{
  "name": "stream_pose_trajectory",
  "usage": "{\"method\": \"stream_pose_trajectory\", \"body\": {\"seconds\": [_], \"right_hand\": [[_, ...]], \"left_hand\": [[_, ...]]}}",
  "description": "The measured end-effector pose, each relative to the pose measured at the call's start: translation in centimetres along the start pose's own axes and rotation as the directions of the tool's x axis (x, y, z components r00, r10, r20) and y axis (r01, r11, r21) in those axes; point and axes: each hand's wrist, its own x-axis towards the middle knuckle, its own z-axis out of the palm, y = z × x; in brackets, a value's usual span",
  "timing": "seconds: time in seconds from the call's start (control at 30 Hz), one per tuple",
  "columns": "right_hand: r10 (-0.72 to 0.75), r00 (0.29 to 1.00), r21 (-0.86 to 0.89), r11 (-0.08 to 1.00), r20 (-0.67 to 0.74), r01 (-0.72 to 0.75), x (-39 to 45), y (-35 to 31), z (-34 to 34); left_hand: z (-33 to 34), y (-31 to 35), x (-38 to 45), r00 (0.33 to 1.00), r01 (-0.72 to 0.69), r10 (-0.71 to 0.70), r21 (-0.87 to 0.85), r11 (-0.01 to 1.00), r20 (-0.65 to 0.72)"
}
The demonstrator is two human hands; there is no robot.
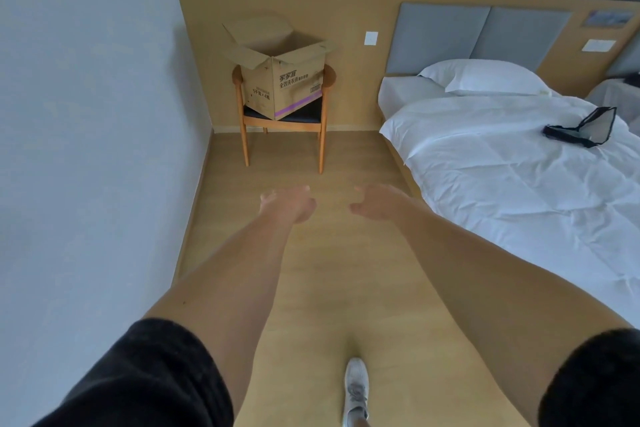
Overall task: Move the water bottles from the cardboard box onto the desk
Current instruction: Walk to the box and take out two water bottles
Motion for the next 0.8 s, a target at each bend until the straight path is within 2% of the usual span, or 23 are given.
{"method": "stream_pose_trajectory", "body": {"seconds": [0.4,0.8], "right_hand": [[-0.108,0.993,-0.005,0.994,0.05,0.108,16.4,2.6,-6.9],[-0.177,0.984,-0.018,0.984,0.011,0.178,29.2,6.5,-13.9]], "left_hand": [[-6.1,4.7,13.9,0.992,0.124,-0.124,-0.023,0.992,0.0],[-11.6,10.1,26.7,0.99,0.139,-0.139,-0.007,0.99,-0.038]]}}
